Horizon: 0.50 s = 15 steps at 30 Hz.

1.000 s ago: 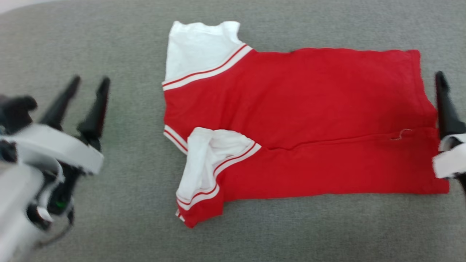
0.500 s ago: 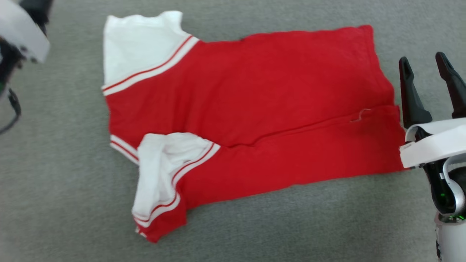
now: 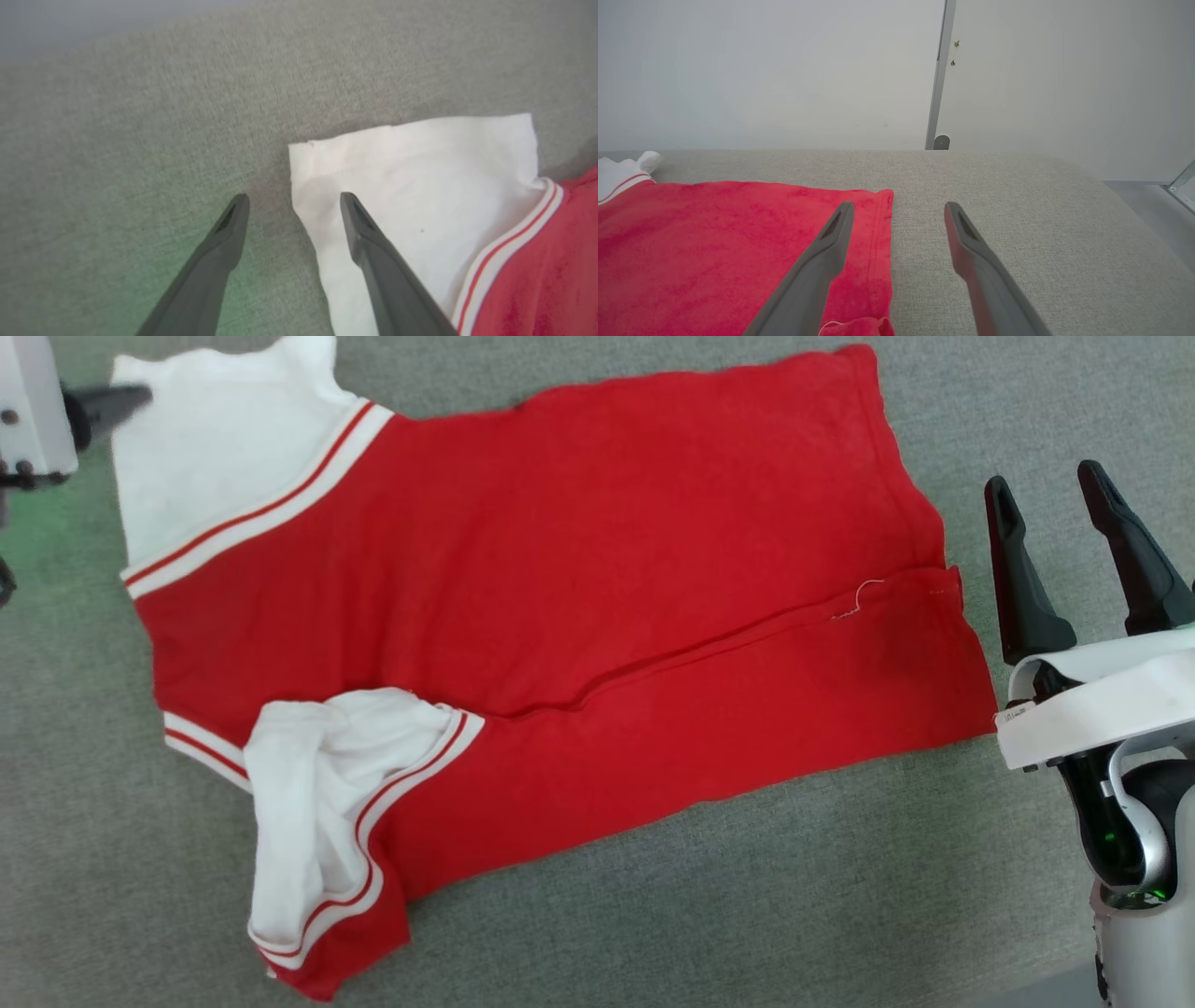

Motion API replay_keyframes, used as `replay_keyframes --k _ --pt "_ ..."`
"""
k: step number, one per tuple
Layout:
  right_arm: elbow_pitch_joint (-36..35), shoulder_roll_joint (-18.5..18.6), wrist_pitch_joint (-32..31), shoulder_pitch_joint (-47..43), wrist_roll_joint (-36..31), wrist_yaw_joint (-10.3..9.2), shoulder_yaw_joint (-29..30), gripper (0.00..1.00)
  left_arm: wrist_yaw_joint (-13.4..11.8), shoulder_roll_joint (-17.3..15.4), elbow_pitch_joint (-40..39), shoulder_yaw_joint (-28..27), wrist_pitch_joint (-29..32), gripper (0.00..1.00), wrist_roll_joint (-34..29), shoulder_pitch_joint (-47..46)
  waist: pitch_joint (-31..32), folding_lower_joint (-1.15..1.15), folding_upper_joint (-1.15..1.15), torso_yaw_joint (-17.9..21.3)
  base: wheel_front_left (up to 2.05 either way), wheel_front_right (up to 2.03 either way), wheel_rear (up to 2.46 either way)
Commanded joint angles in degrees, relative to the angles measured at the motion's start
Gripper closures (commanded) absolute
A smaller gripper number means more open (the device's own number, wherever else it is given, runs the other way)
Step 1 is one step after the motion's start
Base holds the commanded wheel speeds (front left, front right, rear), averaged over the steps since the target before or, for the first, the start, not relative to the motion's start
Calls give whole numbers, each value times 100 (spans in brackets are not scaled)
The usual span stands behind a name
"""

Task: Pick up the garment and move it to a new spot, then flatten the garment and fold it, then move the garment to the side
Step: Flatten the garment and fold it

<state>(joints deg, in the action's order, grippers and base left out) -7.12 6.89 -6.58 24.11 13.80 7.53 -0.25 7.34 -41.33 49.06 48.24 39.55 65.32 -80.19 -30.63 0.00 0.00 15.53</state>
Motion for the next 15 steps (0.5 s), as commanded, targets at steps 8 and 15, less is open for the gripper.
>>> replay_keyframes --k 8,15 --pt "-80 -32 -62 64 13 -9 -1 0 21 30 -62 164 649 0 392 57 -250 0 0 91 0 0 0" --pt "-116 127 -347 327 52 -9 -59 0 23 76 -293 172 731 100 664 70 -280 0 0 9 0 0 0"
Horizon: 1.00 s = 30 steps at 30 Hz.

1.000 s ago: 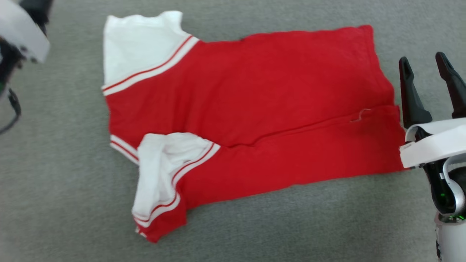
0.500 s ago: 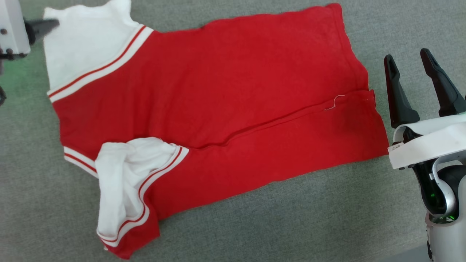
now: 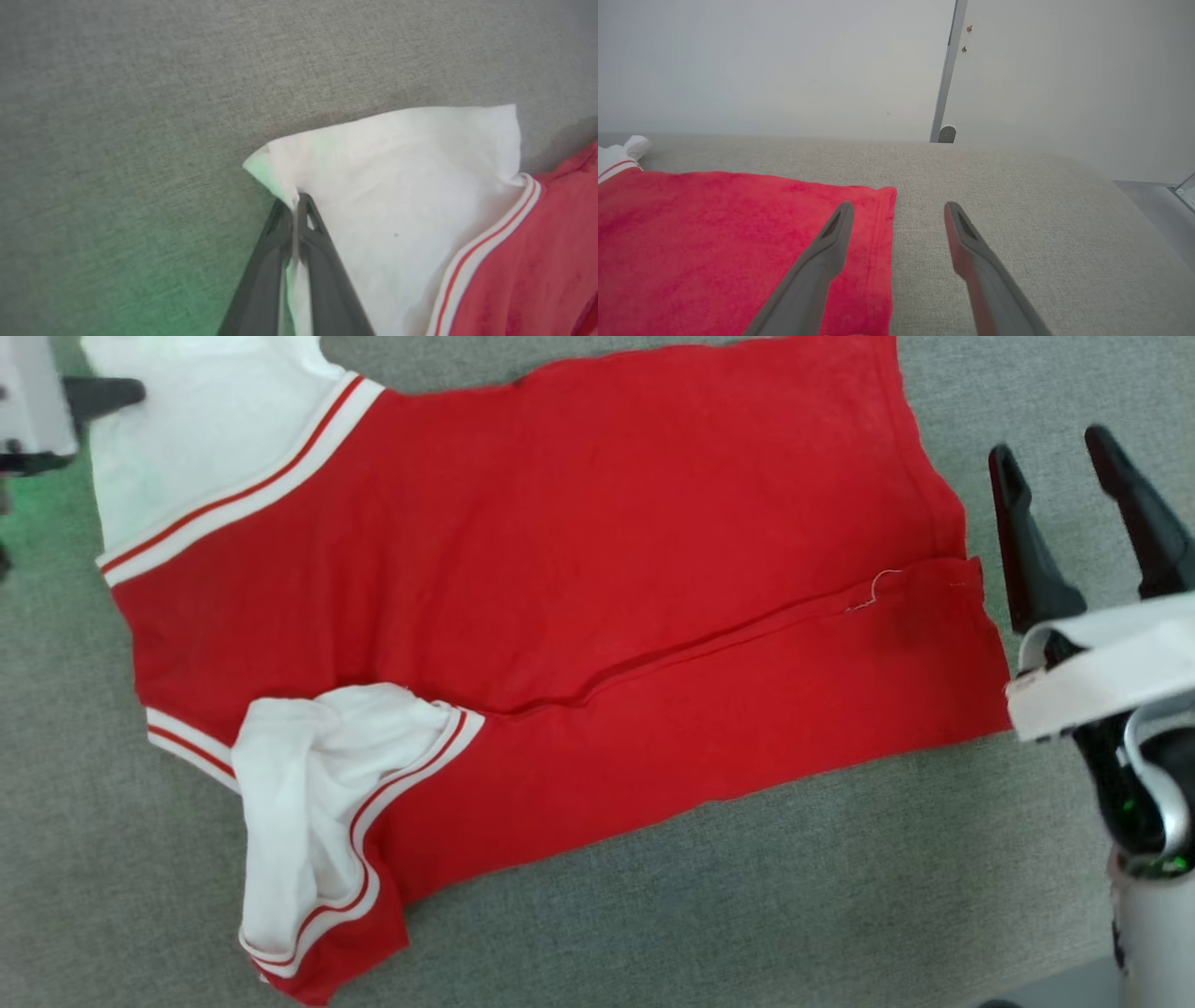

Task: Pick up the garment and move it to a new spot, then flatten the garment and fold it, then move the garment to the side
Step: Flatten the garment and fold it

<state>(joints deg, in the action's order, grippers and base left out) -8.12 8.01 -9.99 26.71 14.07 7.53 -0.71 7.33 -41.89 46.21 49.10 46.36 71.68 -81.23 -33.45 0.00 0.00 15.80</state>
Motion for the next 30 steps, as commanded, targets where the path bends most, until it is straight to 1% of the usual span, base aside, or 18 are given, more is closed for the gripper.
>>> replay_keyframes --k 1,4,8,13,16,19,22,27,30 --pt "6 64 -134 162 54 -9 -41 0 24 110 -41 82 6 100 46 159 0 0 0 -37 0 0 0" --pt "179 300 -715 525 148 -9 -159 0 24 113 -153 102 -69 100 93 143 8 0 0 -124 0 0 0" --pt "584 586 -1845 1175 519 -9 -312 0 24 183 -312 157 -161 100 151 69 -31 0 0 -286 0 0 0" --pt "1298 905 -3203 2024 864 -9 -544 0 21 286 -507 250 -285 100 208 -22 -113 0 0 -501 0 0 0" --pt "1765 1044 -3812 2500 974 -9 -646 0 21 329 -622 325 -356 100 230 -60 -168 0 0 -626 0 0 0" --pt "2222 1102 -4138 2923 976 -9 -652 0 21 386 -723 383 -439 100 267 -110 -226 0 0 -752 0 0 0" --pt "2653 1122 -4334 3238 948 -9 -684 0 20 461 -779 450 -518 100 311 -141 -260 0 0 -869 0 0 0" --pt "3334 1125 -4468 3535 858 -9 -759 0 20 565 -880 525 -711 100 434 -167 -271 0 0 -989 0 0 0" --pt "3599 1117 -4423 3602 902 -9 -847 0 20 617 -942 577 -813 100 515 -195 -272 0 0 -1036 0 0 0"
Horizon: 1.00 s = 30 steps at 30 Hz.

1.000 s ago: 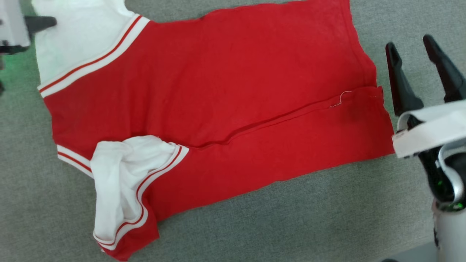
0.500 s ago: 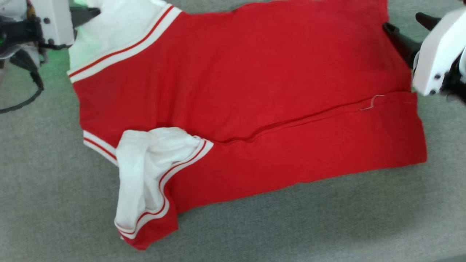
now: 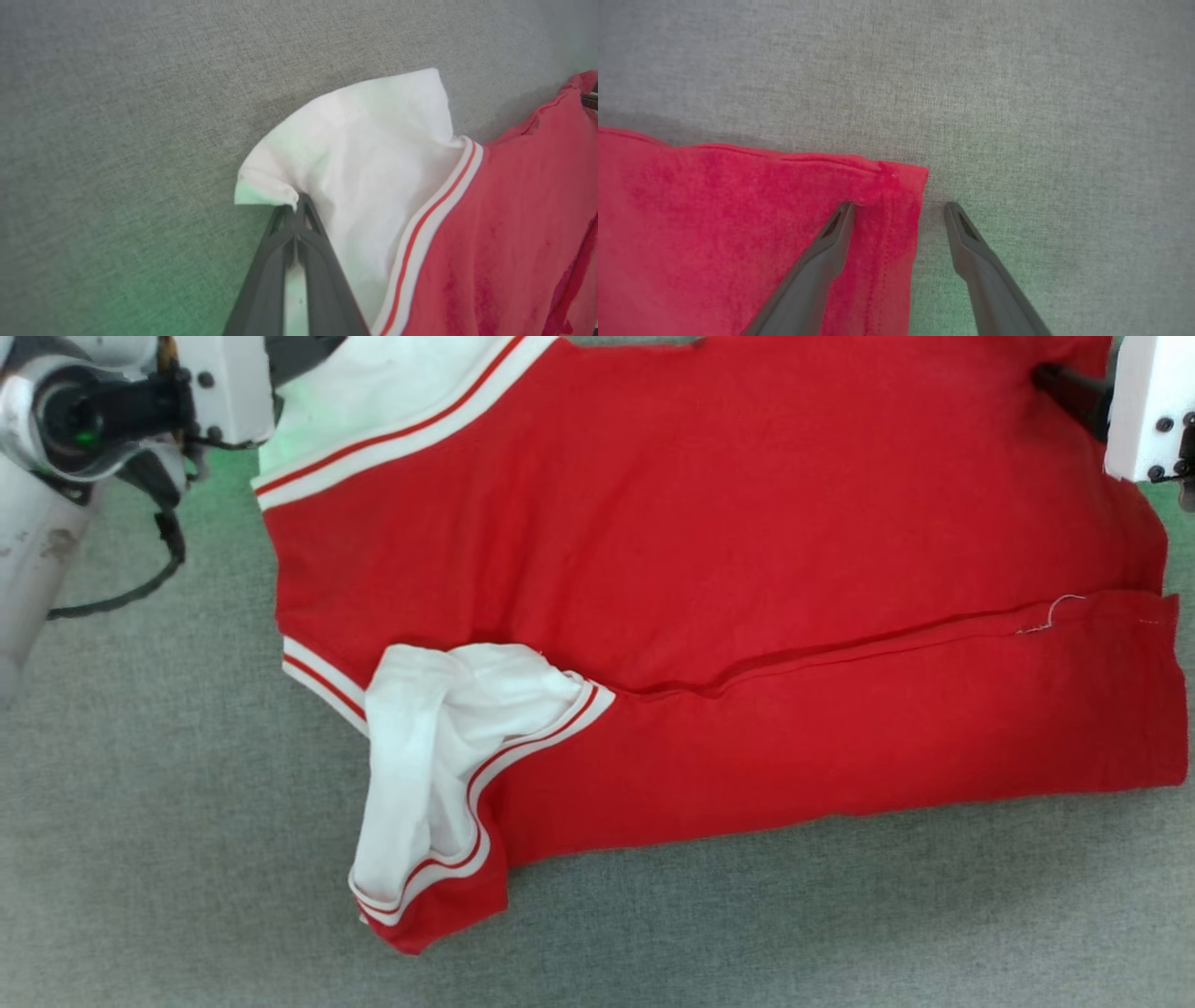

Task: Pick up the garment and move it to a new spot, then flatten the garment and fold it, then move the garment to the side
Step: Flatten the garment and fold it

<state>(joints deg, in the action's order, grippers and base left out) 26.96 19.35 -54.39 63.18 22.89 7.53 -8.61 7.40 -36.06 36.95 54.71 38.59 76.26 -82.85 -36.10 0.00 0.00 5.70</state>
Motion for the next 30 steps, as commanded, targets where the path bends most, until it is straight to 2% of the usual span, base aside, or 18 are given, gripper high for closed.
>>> replay_keyframes --k 1,2,3,4,10,15,18,24,30 --pt "158 -18 34 -18 30 -9 -74 21 14 49 -33 32 -74 100 77 -39 -5 0 0 -37 0 0 0" --pt "221 -15 72 0 32 -9 -102 58 14 67 -56 47 -120 100 104 -43 0 0 0 -49 0 0 0" --pt "260 -10 117 26 43 -9 -145 81 14 78 -85 59 -174 100 124 -46 7 0 0 -58 0 0 0" --pt "290 5 205 47 63 -9 -154 100 14 80 -112 70 -236 100 144 -42 21 0 0 -68 0 0 0" --pt "405 231 1024 -66 147 -9 -389 100 15 5 -418 151 -763 100 332 216 370 0 0 -167 0 0 0" --pt "385 447 1422 -312 405 -9 -657 100 14 -154 -842 192 -1189 100 494 491 732 0 0 -279 0 0 0" --pt "225 707 1657 -568 633 -9 -822 100 14 -317 -1377 305 -1489 100 551 752 991 0 0 -390 0 0 0" --pt "-582 1352 1834 -1316 1110 -9 -1018 100 14 -836 -2702 551 -2124 100 601 1311 1378 0 0 -600 0 0 0" --pt "-1668 1903 1660 -2217 1232 -9 -816 100 14 -1596 -3842 662 -2903 100 552 1924 1461 0 0 -670 0 0 0"
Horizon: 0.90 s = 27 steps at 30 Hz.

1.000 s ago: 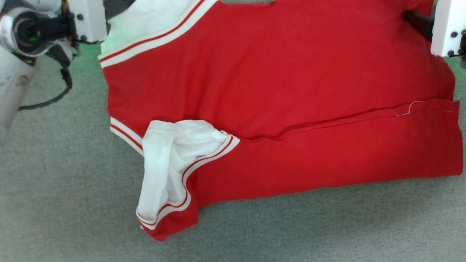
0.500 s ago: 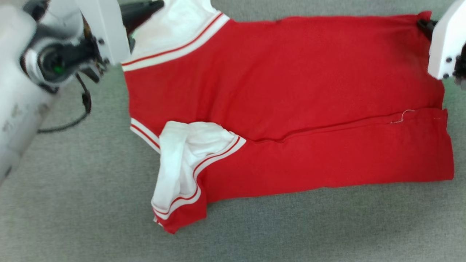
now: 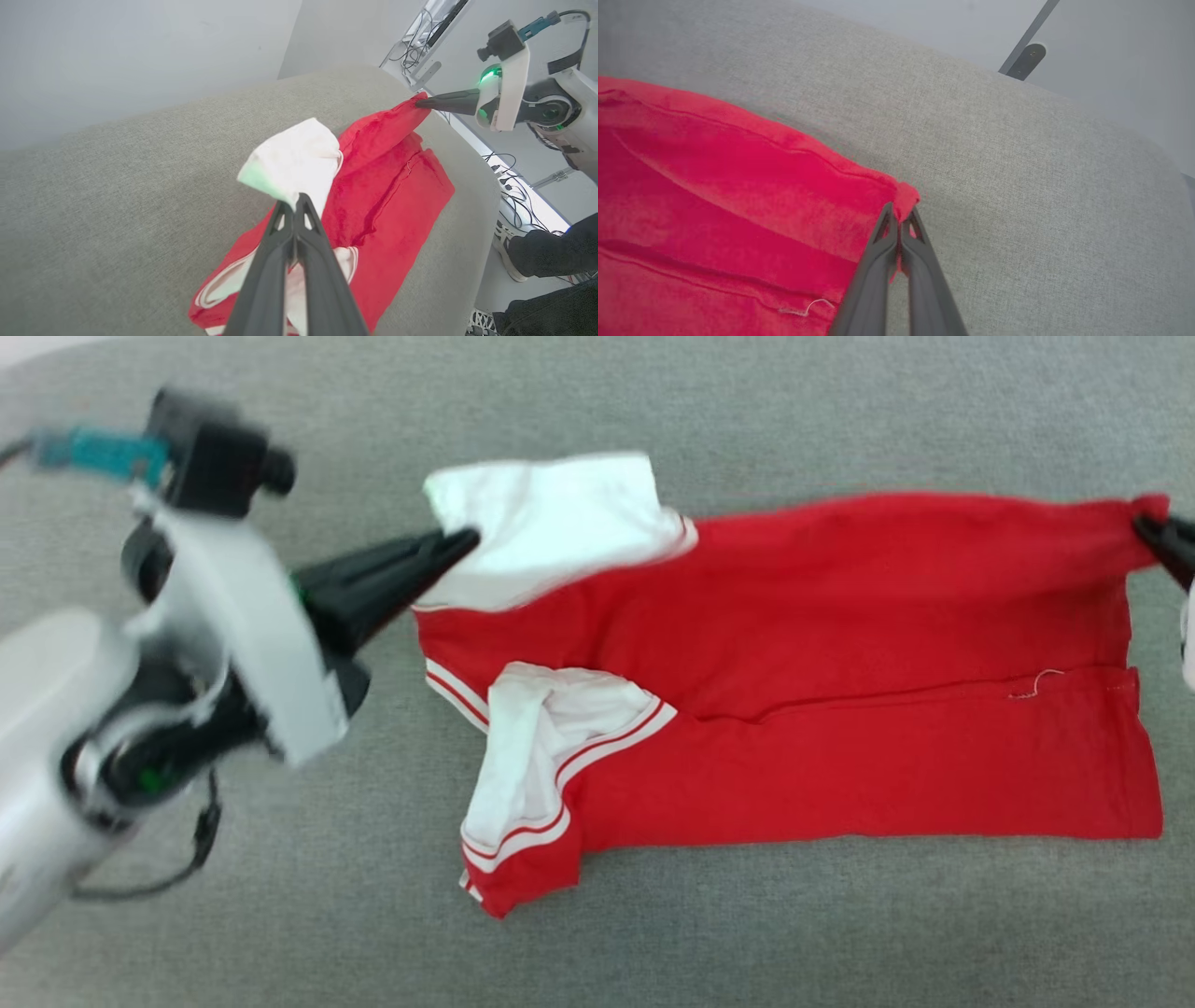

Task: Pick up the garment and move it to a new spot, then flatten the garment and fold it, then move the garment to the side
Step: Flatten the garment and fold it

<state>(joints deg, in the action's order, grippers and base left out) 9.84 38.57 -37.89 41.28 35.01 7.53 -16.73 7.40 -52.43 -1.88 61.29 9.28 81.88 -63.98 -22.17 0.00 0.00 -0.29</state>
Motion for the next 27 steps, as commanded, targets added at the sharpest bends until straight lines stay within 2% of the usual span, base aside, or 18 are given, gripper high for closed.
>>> replay_keyframes --k 1,5,9,14,19,22,27 --pt "-123 35 -31 -176 23 -9 90 100 15 -95 -125 7 -129 100 -15 157 65 0 0 -67 0 0 0" --pt "-720 114 -216 -875 19 -9 508 100 14 -522 -708 101 -744 100 -60 702 58 0 0 -80 0 0 0" --pt "-1140 98 -413 -1673 -110 -9 941 100 14 -674 -1048 333 -1261 100 -248 1229 133 0 0 -160 0 0 0" --pt "-1785 -91 -669 -2688 -266 -9 1474 100 11 -686 -1122 678 -1564 100 -548 1729 221 0 0 -197 0 0 0" --pt "-2281 -411 -803 -3295 -364 -9 1914 100 -117 -697 -1071 785 -1820 100 -591 2062 174 0 0 -169 0 0 0" --pt "-2371 -582 -841 -3461 -444 -9 2048 100 -171 -582 -957 847 -1860 100 -691 2163 114 0 0 -145 0 0 0" --pt "-2140 -838 -722 -3454 -502 -9 2030 100 -218 -289 -603 916 -1851 100 -836 2198 37 0 0 -117 0 0 0"
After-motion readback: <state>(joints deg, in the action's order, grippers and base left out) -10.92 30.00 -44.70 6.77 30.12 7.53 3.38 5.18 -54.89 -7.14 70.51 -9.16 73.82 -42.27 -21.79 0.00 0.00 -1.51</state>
